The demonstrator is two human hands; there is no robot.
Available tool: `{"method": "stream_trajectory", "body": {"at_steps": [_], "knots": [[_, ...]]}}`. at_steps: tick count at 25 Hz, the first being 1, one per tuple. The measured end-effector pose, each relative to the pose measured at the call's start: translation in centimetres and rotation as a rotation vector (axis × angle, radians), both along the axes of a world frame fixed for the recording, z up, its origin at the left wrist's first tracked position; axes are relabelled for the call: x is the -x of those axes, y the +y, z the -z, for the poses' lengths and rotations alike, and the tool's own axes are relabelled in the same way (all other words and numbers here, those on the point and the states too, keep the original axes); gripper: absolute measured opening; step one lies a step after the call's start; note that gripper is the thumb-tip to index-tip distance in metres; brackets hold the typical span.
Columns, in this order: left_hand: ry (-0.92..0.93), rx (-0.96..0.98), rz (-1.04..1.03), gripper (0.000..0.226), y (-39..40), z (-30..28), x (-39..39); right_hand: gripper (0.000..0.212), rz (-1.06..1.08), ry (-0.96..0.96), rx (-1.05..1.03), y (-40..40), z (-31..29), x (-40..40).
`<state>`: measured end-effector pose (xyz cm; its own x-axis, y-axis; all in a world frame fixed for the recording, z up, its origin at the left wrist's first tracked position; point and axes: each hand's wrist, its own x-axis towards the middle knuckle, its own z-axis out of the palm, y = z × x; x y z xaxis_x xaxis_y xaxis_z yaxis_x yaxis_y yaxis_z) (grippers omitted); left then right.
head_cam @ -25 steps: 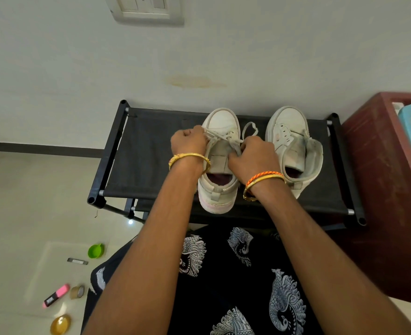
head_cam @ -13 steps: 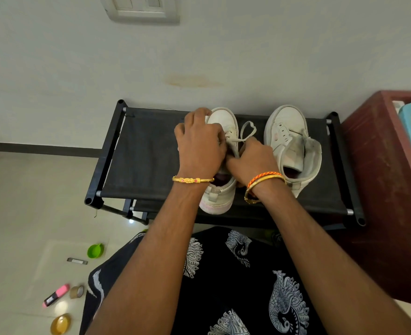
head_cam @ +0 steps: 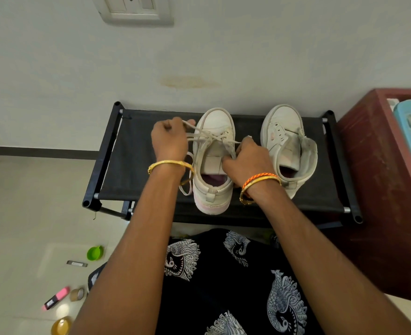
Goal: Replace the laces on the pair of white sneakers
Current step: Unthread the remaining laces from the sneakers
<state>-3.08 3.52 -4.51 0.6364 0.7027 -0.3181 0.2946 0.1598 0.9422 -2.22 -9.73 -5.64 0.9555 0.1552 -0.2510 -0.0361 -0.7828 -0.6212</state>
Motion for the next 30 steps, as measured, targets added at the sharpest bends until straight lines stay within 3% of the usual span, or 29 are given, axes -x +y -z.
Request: {"method": "stream_trajectory", "body": {"at_steps": [1,3,6,8,11,14,17,21,27,30], "knots": [[-0.019,0.094,-0.021,0.007,0.2,-0.1,0.1,0.038,0.000,0.004,-0.005,0.0,0.0,0.0],[0.005,-0.015,0.060,0.007,0.2,-0.2,0.0,0.034,0.004,0.014,-0.011,0.1,0.0,0.0],[0.134,-0.531,0.400,0.003,-0.9,0.1,0.2,0.035,0.003,0.023,-0.014,0.1,-0.1,0.0],[0.266,-0.777,0.582,0.005,-1.7,0.1,0.2,0.036,-0.004,0.023,-0.018,0.1,-0.1,0.1],[0.374,-0.993,0.618,0.017,-2.4,0.1,0.1,0.039,-0.009,0.020,-0.009,0.2,-0.1,0.1],[0.381,-1.042,0.576,0.018,-2.5,0.3,0.1,0.042,-0.007,0.024,-0.010,0.3,-0.1,0.1],[0.294,-0.912,0.504,0.014,-2.5,0.6,0.2,0.039,0.008,0.034,-0.011,0.2,-0.2,0.2],[0.025,-0.649,0.291,0.006,-1.9,1.1,0.1,0.035,0.018,0.047,-0.004,0.3,-0.3,0.3],[-0.343,0.167,-0.011,0.006,-1.7,-1.0,-0.2,0.035,0.023,0.065,-0.001,0.4,-0.2,0.2],[-0.434,0.509,-0.069,0.008,-0.9,-1.6,-0.3,0.036,0.032,0.078,-0.008,0.3,-0.1,0.2]]}}
